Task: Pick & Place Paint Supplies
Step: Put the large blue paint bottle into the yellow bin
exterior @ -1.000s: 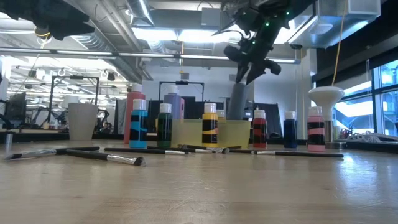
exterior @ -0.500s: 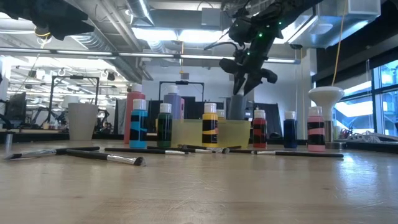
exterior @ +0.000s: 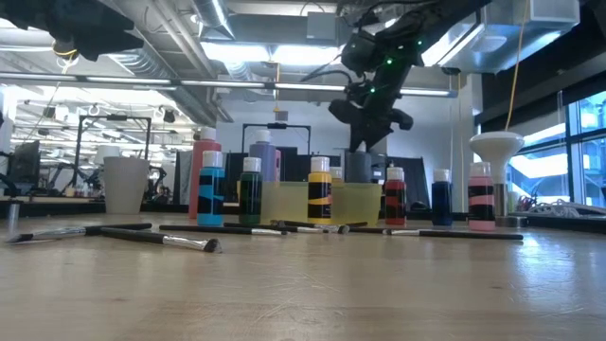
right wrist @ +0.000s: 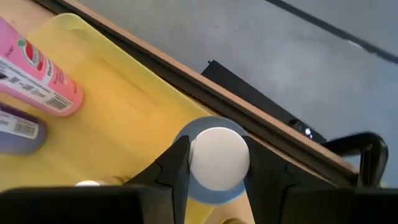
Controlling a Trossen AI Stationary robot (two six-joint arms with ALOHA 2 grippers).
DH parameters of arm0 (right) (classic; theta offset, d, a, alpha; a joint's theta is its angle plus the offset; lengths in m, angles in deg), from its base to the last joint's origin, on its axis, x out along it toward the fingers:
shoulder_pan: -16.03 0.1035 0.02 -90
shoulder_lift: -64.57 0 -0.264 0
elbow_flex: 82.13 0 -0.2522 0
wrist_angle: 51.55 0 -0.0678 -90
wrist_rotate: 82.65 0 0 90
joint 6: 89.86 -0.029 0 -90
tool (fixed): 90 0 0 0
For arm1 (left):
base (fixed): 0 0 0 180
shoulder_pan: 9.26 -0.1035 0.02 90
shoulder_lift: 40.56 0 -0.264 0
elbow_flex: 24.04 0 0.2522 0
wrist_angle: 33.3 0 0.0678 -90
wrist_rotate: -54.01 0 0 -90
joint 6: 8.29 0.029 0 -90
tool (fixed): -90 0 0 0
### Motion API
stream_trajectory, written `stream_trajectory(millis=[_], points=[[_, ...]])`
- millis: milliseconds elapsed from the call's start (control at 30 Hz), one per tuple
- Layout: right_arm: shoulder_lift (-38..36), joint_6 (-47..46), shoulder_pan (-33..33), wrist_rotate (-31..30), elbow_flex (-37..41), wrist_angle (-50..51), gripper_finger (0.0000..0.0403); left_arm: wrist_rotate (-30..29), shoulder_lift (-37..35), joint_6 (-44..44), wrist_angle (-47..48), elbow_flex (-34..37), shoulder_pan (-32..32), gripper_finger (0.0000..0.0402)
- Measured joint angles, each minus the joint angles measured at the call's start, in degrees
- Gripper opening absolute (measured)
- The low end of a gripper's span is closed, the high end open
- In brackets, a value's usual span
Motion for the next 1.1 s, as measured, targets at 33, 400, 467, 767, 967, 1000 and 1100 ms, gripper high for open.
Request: stream_trajectory(millis=[33,400,467,767,967,1000,1100], points=[[0.36,0.47,0.00,-0.11,-0.01,-0.51,0.0119,0.00,0.00,0.01,-0.17,0.00,0.01,0.0246],[1.00,1.44,0.00,0.52,-0.05,-1.51,0.0127,0.00,0.00,-0.01,-0.26,-0.02,0.01,0.0246],[1.03,1.50,-0.01,0.82,-0.05,-1.49,0.0144,0.05,0.00,-0.01,-0.23,-0.02,0.01,0.0246],[1.15,2.18,1.30,1.64,0.08,-2.50,0.0190,2.95,0.00,-0.01,-0.23,-0.02,-0.01,0.0246],[0.77,2.72,2.85,-1.62,0.28,-1.33,0.0230,2.97,0.00,-0.01,-0.23,-0.02,0.01,0.0246],[0.55,2.71,2.99,-2.08,0.28,-1.07,0.0238,2.97,0.00,-0.01,-0.23,-0.02,0.00,0.0246],[-0.56,2.71,3.15,-4.39,0.30,-0.81,0.0261,2.97,0.00,-0.01,-0.23,-0.02,0.00,0.0246]])
